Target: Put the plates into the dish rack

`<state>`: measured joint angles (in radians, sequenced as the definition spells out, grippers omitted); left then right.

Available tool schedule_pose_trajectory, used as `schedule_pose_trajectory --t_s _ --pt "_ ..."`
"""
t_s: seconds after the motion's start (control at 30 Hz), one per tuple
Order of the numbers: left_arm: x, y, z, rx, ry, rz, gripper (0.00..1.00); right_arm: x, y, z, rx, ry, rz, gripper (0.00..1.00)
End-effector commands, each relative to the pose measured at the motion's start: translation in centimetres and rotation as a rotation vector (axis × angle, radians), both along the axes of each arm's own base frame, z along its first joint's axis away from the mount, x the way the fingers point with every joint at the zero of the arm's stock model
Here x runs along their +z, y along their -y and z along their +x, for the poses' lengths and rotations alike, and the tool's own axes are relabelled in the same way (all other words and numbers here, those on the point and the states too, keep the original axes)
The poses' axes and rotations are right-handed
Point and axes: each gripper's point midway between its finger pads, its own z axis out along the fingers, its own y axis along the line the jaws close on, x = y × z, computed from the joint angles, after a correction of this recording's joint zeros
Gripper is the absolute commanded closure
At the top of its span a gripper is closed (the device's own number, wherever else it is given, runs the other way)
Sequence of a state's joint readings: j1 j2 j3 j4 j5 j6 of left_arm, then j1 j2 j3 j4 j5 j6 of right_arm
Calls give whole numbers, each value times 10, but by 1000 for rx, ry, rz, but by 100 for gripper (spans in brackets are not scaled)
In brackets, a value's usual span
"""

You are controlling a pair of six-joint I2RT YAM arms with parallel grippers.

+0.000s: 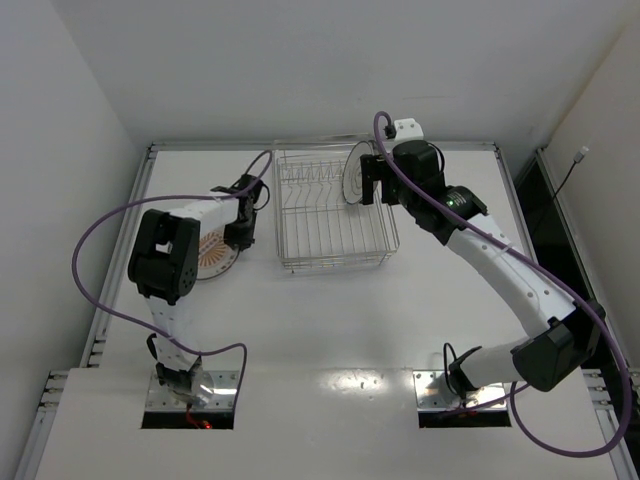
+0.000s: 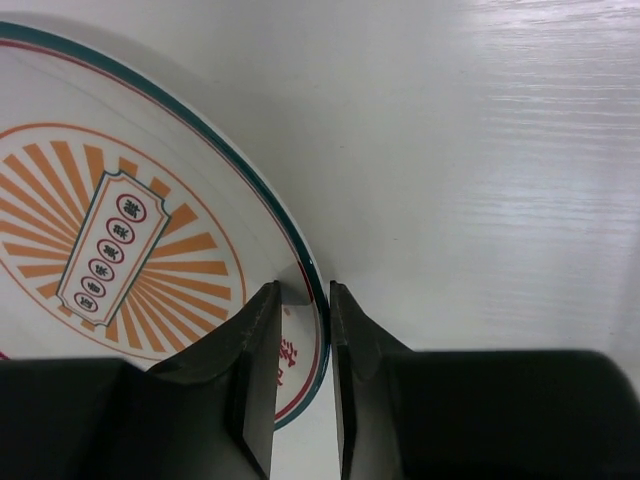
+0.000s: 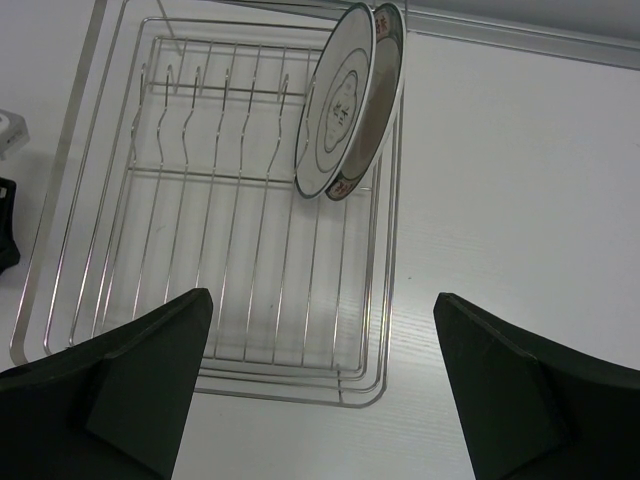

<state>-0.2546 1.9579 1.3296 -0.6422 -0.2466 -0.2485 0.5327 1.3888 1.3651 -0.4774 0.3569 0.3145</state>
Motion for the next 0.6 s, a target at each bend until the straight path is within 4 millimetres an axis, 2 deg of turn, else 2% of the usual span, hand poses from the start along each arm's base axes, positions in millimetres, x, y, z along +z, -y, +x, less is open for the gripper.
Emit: schedule_pose_trajectory --t_s 0.0,0.03,0.07,0.17,0.2,0.23,0.43,0.57 --pt "2 -7 -13 43 -2 42 100 15 2 0 -15 41 32 9" --pt "7 -7 -12 50 19 65 100 15 2 0 -15 41 32 9" --pt "14 -20 -11 85 43 132 100 15 2 0 -15 41 32 9" --pt "25 -23 -11 99 88 224 100 15 2 0 -15 41 32 9" --pt "33 -32 -11 115 106 275 100 15 1 0 -19 39 40 9" --pt "35 -28 -13 107 112 303 100 15 1 0 -19 39 40 9" --pt "56 -42 -16 151 175 479 100 11 0 -1 -11 29 39 9" --pt "71 -42 -21 167 218 544 100 7 1 -2 -11 21 35 9"
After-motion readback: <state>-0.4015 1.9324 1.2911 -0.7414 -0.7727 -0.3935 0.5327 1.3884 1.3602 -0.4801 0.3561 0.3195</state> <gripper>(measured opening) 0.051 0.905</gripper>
